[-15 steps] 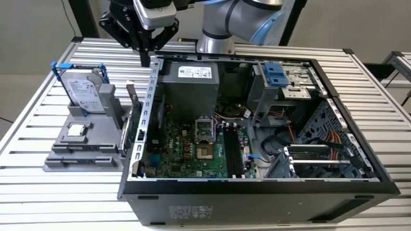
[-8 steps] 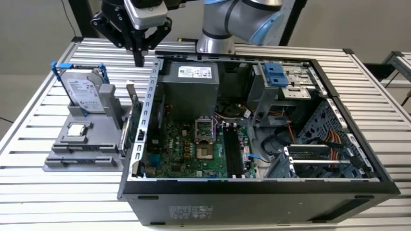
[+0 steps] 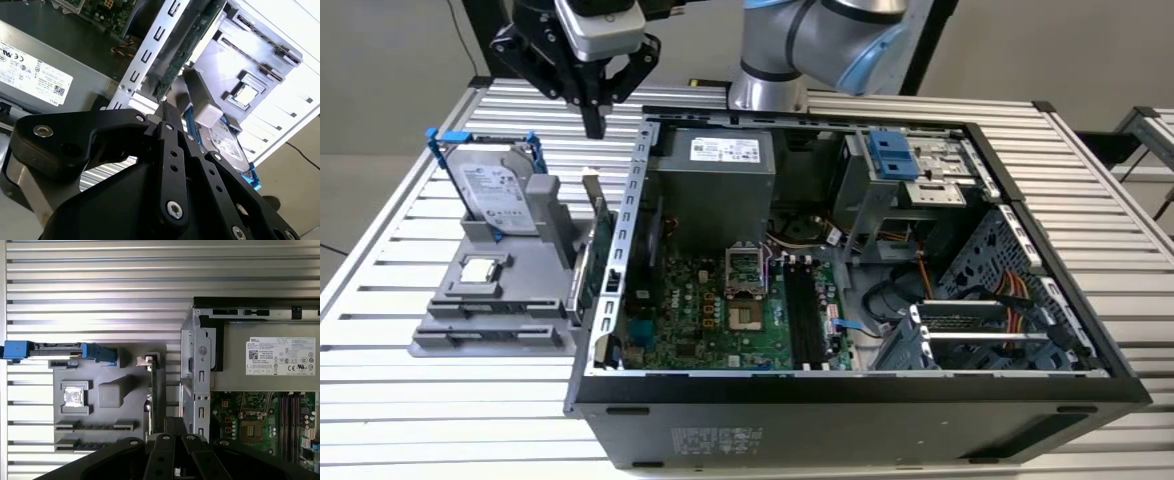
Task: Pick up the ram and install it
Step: 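Reach for the ram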
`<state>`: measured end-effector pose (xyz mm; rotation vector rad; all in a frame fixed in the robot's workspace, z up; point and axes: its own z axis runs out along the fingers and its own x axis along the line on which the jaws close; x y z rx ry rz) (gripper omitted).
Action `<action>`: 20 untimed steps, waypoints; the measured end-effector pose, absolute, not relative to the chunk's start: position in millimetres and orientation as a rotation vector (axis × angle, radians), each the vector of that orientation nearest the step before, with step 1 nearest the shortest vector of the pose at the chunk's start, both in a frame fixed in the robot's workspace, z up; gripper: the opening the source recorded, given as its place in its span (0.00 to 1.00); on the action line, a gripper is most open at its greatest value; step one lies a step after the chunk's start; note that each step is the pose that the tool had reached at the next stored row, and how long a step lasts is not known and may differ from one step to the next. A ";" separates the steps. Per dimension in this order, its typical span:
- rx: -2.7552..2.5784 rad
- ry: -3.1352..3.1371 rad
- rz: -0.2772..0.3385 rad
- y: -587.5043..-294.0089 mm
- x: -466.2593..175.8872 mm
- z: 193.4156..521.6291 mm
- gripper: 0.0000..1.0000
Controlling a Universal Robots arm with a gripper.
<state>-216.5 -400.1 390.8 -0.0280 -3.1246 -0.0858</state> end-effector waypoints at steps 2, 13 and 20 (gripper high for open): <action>-0.028 -3.125 -0.086 -400.2 -219.7 390.8 0.00; -0.028 -3.125 -0.086 -400.8 -236.9 390.6 0.00; -0.028 -3.125 -0.086 -401.1 -247.9 390.4 0.00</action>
